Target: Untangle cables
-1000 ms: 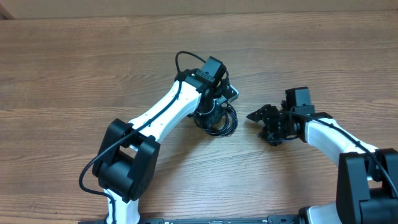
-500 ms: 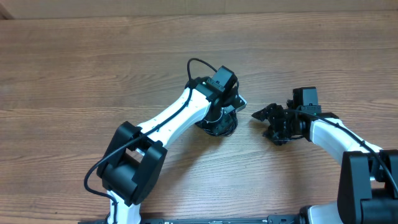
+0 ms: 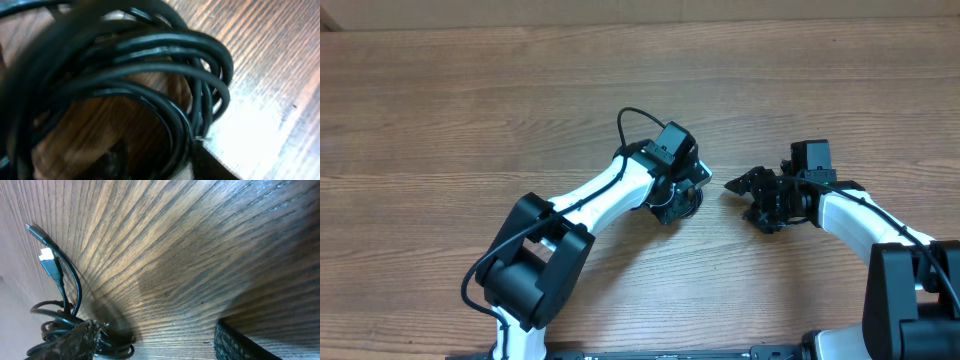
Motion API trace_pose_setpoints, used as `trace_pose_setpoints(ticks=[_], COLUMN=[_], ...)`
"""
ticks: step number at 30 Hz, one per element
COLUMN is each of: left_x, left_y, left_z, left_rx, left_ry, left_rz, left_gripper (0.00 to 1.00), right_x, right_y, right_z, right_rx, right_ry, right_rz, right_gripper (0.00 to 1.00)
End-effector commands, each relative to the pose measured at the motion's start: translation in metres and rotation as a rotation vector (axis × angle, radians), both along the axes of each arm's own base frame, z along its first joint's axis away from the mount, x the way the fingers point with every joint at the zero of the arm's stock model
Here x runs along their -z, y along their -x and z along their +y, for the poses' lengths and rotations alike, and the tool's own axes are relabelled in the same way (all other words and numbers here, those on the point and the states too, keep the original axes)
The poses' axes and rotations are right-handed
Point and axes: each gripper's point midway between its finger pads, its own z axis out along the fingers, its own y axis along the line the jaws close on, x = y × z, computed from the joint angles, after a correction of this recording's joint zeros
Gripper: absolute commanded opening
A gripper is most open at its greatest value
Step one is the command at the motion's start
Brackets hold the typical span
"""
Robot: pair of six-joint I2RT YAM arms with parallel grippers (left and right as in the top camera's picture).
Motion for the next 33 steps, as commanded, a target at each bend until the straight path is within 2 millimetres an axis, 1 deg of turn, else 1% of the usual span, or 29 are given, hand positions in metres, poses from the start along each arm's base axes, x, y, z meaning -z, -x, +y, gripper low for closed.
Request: trace_pose_setpoints(ticks=[1,2,3,4,6,9,11,14,17,20,23,26,27,29,31,32,33], left_x=[0.000,0.000,0.000,-0.001,-0.005,-0.019,-0.036,-0.063,-0.089,-0.109,-0.123,-0.137,-0.141,-0.144,-0.144,-0.142,-0.141], left_y=[0.004,0.005,0.005,0.004,0.003,0.001,-0.002,-0.013,-0.023,-0.027,-0.032,-0.036,-0.036,-0.038,-0.041,-0.042,-0.043], left_z=[0.003,0.003,0.003,0.003,0.002,0.002,0.000,-0.001,-0.006,-0.005,0.005,0.021,0.028,0.040,0.052,0.056,0.060], left_rx=[0.000,0.000,0.000,0.000,-0.009,-0.013,-0.027,-0.086,-0.107,-0.122,-0.134,-0.110,-0.104,-0.100,-0.105,-0.110,-0.116], left_ry=[-0.003,-0.004,-0.004,-0.003,0.003,0.001,0.014,0.053,0.161,0.312,0.453,0.598,0.637,0.694,0.739,0.755,0.776], left_rz=[-0.019,-0.018,-0.017,-0.019,-0.021,-0.019,-0.026,-0.042,-0.024,0.070,0.154,0.221,0.238,0.260,0.276,0.284,0.295], left_gripper=[0.31,0.26,0.13,0.04,0.04,0.04,0.04,0.04,0.04,0.04,0.04,0.04,0.04,0.04,0.04,0.04,0.04], right_x=[0.005,0.005,0.005,0.005,0.005,0.004,0.001,-0.007,-0.020,-0.033,-0.047,-0.060,-0.064,-0.071,-0.073,-0.075,-0.077], right_y=[0.001,0.001,0.001,0.001,0.001,0.002,0.002,0.003,0.003,0.003,0.002,0.001,0.001,0.000,-0.002,-0.002,-0.001], right_z=[-0.005,-0.005,-0.005,-0.005,-0.005,-0.003,0.002,0.014,0.028,0.041,0.051,0.059,0.062,0.068,0.073,0.078,0.083], right_rx=[0.005,0.005,0.005,0.001,-0.012,-0.050,-0.096,-0.175,-0.262,-0.341,-0.408,-0.464,-0.475,-0.499,-0.523,-0.542,-0.558], right_ry=[0.033,0.033,0.033,0.034,0.038,0.037,0.015,-0.045,-0.125,-0.206,-0.276,-0.333,-0.349,-0.373,-0.373,-0.373,-0.375], right_rz=[0.006,0.006,0.006,0.004,-0.004,-0.023,-0.047,-0.097,-0.169,-0.245,-0.323,-0.400,-0.417,-0.452,-0.481,-0.499,-0.512], right_gripper=[0.73,0.72,0.72,0.71,0.65,0.64,0.66,0.66,0.65,0.57,0.51,0.43,0.42,0.43,0.46,0.48,0.54])
